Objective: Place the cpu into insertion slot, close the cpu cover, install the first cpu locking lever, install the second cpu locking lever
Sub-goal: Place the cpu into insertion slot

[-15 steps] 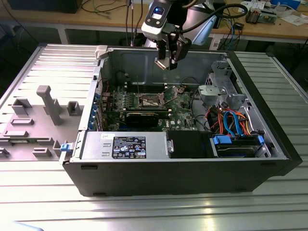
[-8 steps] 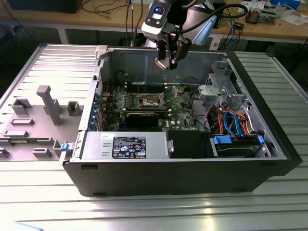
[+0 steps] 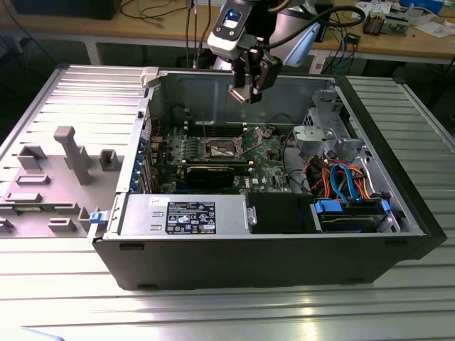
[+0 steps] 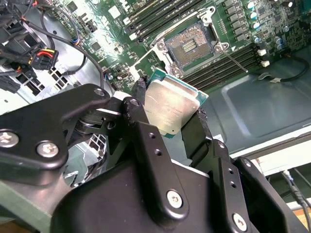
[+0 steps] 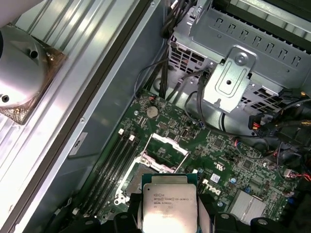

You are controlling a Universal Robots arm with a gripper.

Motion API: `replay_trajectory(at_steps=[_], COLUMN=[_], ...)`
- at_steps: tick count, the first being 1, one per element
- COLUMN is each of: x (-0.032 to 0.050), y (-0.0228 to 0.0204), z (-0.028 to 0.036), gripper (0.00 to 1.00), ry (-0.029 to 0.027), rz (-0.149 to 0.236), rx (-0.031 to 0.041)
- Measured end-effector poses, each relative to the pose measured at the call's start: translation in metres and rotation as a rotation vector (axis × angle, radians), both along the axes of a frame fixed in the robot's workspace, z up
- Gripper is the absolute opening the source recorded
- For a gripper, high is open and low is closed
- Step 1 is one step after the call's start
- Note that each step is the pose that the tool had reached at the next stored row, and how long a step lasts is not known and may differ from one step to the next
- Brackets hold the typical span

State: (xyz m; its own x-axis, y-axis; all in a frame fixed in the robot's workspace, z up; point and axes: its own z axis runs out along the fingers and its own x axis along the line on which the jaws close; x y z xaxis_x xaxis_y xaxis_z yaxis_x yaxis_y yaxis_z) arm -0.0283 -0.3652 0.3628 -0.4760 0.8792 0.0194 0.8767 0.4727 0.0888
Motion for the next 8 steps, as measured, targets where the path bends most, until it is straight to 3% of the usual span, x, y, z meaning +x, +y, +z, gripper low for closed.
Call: replay_trajectory(at_steps=[8], x=[-0.0004], y=[0.0000], z=[0.0000], gripper=[0.54], ry=[0.0000], rz=[-0.012], rx=[0.0000])
